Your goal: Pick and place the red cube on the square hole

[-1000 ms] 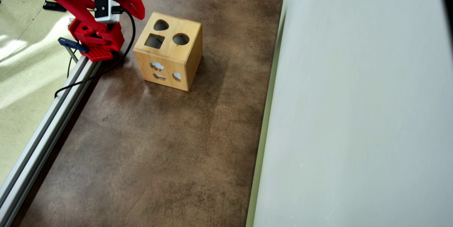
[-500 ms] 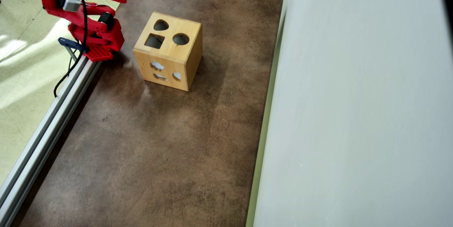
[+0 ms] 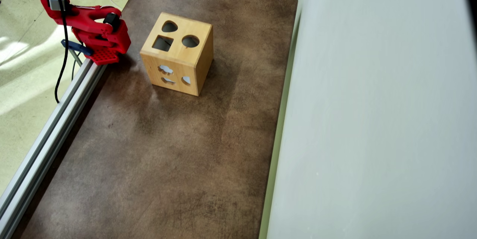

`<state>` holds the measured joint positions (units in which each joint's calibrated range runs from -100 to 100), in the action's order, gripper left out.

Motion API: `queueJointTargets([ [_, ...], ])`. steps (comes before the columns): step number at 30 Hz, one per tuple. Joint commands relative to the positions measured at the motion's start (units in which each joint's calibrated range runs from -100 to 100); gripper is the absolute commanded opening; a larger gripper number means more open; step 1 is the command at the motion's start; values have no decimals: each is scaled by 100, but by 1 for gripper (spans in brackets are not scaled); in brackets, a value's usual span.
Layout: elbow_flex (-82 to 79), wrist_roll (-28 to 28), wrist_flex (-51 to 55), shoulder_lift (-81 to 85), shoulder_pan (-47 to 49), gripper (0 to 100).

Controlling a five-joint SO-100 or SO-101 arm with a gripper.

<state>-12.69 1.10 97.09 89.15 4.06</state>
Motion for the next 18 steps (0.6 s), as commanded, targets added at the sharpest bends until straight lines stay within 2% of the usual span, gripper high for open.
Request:
queueJointTargets([
  [1, 240, 44, 49, -19, -49, 2],
  [18, 356, 34, 49, 337, -42, 2],
])
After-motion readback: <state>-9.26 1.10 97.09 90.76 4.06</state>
